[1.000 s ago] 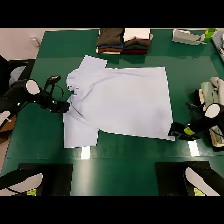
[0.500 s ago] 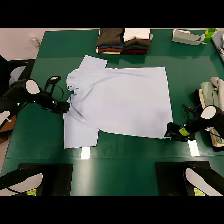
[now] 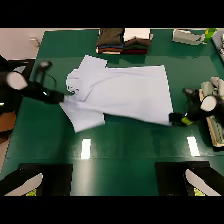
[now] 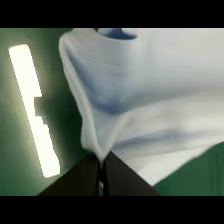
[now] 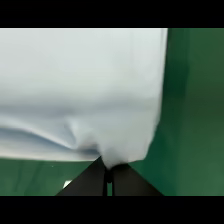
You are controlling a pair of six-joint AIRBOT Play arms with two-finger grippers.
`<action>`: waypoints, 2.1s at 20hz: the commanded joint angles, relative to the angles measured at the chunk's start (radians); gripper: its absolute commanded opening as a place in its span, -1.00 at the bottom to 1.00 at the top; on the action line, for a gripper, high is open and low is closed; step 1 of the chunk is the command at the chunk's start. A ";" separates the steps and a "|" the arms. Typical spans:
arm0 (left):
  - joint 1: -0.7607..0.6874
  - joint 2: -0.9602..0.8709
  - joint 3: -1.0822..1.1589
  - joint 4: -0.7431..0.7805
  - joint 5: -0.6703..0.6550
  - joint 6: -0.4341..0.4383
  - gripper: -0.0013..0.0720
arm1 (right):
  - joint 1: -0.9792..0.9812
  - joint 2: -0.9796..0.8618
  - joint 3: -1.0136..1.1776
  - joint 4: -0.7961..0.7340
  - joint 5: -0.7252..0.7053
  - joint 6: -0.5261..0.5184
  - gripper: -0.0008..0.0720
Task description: Fold the shirts.
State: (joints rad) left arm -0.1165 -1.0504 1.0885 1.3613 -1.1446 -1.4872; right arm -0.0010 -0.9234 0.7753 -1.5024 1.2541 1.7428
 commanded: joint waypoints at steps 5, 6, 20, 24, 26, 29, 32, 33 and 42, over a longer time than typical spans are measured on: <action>0.000 0.346 0.519 0.015 0.012 -0.010 -0.89 | 0.012 0.206 0.690 -0.098 -0.042 -0.020 -0.94; 0.000 0.368 0.593 0.015 0.012 -0.027 -0.89 | 0.012 0.215 0.778 -0.098 -0.047 -0.025 -0.94; 0.000 0.106 0.808 0.015 -0.150 -0.057 -0.89 | 0.012 -0.043 1.205 -0.210 0.212 -0.095 -0.94; 0.000 -0.151 0.657 0.016 -0.178 -0.048 -0.89 | 0.012 -0.230 0.948 -0.188 0.200 -0.107 -0.94; 0.000 -0.284 0.573 0.016 -0.164 -0.045 -0.89 | 0.010 -0.337 0.838 -0.164 0.167 -0.115 -0.94; 0.000 -0.476 0.514 0.016 -0.101 0.006 -0.89 | -0.016 -0.502 0.766 -0.108 0.082 -0.129 -0.94; 0.000 -0.586 0.514 0.016 -0.021 0.030 -0.89 | -0.053 -0.632 0.797 -0.015 0.029 -0.129 -0.94; 0.000 -0.599 0.514 0.016 0.017 0.029 -0.89 | -0.062 -0.664 0.832 0.001 0.027 -0.129 -0.94; 0.002 -0.600 0.562 0.038 -0.172 0.082 -0.89 | -0.088 -0.626 0.899 0.008 0.157 -0.184 -0.94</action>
State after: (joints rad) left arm -0.1154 -1.6447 1.6634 1.3922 -1.2304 -1.4212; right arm -0.0841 -1.5826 1.7229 -1.4971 1.3746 1.5761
